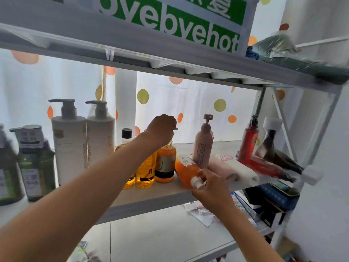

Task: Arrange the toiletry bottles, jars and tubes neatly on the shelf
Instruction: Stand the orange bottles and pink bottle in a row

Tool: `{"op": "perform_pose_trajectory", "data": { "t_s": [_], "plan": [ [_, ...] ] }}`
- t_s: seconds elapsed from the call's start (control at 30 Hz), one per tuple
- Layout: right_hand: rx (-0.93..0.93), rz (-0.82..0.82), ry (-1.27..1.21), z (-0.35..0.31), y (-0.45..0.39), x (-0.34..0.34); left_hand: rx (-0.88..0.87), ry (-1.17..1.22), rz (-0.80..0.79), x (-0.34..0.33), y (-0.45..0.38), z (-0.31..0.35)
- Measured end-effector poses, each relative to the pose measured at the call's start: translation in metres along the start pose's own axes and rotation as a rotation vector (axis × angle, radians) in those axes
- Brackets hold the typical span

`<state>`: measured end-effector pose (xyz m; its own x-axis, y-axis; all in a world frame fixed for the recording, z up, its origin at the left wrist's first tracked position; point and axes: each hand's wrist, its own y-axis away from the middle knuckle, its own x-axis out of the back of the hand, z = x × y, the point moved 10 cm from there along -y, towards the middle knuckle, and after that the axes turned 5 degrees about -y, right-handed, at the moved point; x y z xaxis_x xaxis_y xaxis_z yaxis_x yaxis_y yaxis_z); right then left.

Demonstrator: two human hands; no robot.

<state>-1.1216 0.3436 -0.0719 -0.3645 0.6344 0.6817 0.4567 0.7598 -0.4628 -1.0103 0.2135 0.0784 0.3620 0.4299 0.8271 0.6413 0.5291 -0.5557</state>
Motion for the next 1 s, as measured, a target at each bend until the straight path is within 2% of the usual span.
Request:
{"op": "perform_pose_trajectory", "data": {
  "t_s": [0.53, 0.7, 1.0],
  "plan": [
    [0.031, 0.166, -0.262, -0.033, -0.090, 0.059, 0.042, 0.013, 0.098, 0.001, 0.000, -0.002],
    [0.068, 0.081, -0.291, -0.051, -0.131, 0.049, 0.054, 0.036, 0.130, 0.002, 0.001, -0.003],
    [0.161, -0.078, -0.177, -0.061, -0.162, 0.021, 0.075, 0.106, 0.148, 0.004, 0.004, -0.009]
  ]
}}
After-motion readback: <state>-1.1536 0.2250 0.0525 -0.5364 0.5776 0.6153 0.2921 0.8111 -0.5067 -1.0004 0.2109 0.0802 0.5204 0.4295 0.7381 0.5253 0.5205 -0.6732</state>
